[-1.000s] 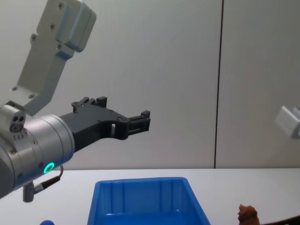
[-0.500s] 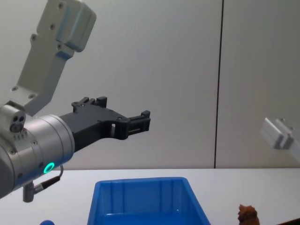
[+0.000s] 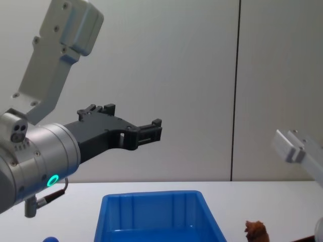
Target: Pick up the two dolls from the table and place them into the box.
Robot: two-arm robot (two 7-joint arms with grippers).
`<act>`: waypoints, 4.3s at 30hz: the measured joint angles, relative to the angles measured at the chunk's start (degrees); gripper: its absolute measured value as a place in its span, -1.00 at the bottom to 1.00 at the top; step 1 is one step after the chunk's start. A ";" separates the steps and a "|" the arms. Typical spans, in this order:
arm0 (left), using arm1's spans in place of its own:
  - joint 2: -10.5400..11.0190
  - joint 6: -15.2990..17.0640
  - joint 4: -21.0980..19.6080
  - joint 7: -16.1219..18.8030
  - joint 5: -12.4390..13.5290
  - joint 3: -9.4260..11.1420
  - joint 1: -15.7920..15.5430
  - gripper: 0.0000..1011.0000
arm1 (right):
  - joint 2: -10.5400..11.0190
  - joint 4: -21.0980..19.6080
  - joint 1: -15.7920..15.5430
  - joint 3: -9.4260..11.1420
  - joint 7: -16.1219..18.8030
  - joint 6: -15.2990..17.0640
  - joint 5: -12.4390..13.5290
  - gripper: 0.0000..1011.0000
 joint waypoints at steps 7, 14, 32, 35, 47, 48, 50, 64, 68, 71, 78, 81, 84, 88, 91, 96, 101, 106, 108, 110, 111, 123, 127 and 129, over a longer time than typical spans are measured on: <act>0.00 0.00 0.00 0.00 0.00 0.00 0.00 0.98 | -0.20 0.48 0.22 -0.12 -0.15 -0.35 -0.29 0.03; 0.00 0.00 0.00 0.00 0.00 0.00 0.00 0.98 | -0.32 0.75 0.35 -0.20 -0.21 -0.53 -0.50 -0.29; 0.00 0.00 0.00 0.00 0.00 0.00 0.00 0.98 | -0.47 -1.52 -0.50 0.97 -4.91 -4.56 0.22 -0.29; 0.00 0.00 0.00 0.00 0.00 0.00 0.00 0.98 | -0.51 -2.72 -0.78 1.31 -6.25 -6.09 0.24 -0.29; 0.00 0.00 0.00 0.00 0.00 0.00 0.00 0.98 | -0.57 -6.97 -1.31 1.37 -7.44 -11.76 -1.34 -0.29; 0.00 0.00 0.00 0.00 0.00 0.00 0.00 0.98 | -0.57 -6.97 -1.31 1.37 -7.44 -11.76 -1.34 -0.29; 0.00 0.00 0.00 0.00 0.00 0.00 0.00 0.98 | -0.58 -7.70 -1.31 1.18 -6.76 -12.63 -1.74 -0.29; 0.00 0.00 0.00 0.00 0.00 0.00 0.00 0.98 | -0.88 -10.10 -0.58 -0.49 1.11 -14.74 -3.28 -0.29; 0.00 0.00 0.00 0.00 0.00 0.00 0.00 0.98 | -1.08 -10.14 -0.18 -1.04 3.83 -14.15 -3.31 -0.29; 0.00 0.00 0.00 0.00 0.00 0.00 0.00 0.98 | -1.31 -10.07 0.22 -1.52 5.89 -13.31 -3.23 -0.29; 0.00 0.00 0.00 0.00 0.00 0.00 0.00 0.98 | -2.00 -8.99 1.30 -2.54 10.91 -10.35 -2.49 -0.29; 0.00 0.00 0.00 0.00 0.00 0.00 0.00 0.98 | -2.26 -8.53 1.64 -2.93 12.29 -9.47 -2.21 -0.28; 0.00 0.00 0.00 0.00 0.00 0.00 0.00 0.98 | -2.66 -7.82 2.13 -3.52 14.32 -8.20 -1.78 -0.10; 0.00 0.00 0.00 0.00 0.00 0.00 0.00 0.98 | -2.95 -7.33 2.47 -3.94 15.73 -7.30 -1.47 0.14; 0.00 0.00 0.00 0.00 0.00 0.00 0.00 0.98 | -3.13 -7.05 2.67 -4.18 16.54 -6.79 -1.29 0.30; 0.00 0.00 0.00 0.00 0.00 0.00 0.00 0.98 | -3.34 -6.66 2.93 -4.45 17.58 -6.14 -1.07 0.56; 0.00 0.00 0.00 0.00 0.00 0.00 0.00 0.98 | -3.34 -6.54 3.04 -4.53 18.04 -5.90 -0.94 0.84; 0.00 0.00 0.00 0.00 0.00 0.00 0.00 0.98 | -2.82 -6.98 2.97 -4.06 17.41 -6.42 -0.71 0.98; 0.00 0.00 0.00 0.00 0.00 0.00 0.00 0.98 | -2.60 -7.23 2.88 -3.79 17.00 -6.65 -0.62 0.98; 0.00 0.00 0.00 0.00 0.00 0.00 0.00 0.98 | -2.15 -7.68 2.67 -3.27 16.32 -6.95 -0.41 0.98; 0.00 0.00 0.00 0.00 0.00 0.00 0.00 0.98 | -2.00 -7.84 2.61 -3.08 15.99 -7.09 -0.29 0.98; 0.00 0.00 0.00 0.00 0.00 0.00 0.00 0.98 | 1.28 -11.11 0.50 1.04 9.69 -8.79 2.61 0.98; 0.00 0.00 0.00 0.00 0.00 0.00 0.00 0.98 | 2.02 -11.93 -0.22 2.18 7.87 -9.13 3.52 0.98; 0.00 0.00 0.00 -0.01 0.00 -0.01 0.00 0.98 | 2.67 -12.60 -0.92 3.25 5.87 -9.52 4.62 0.98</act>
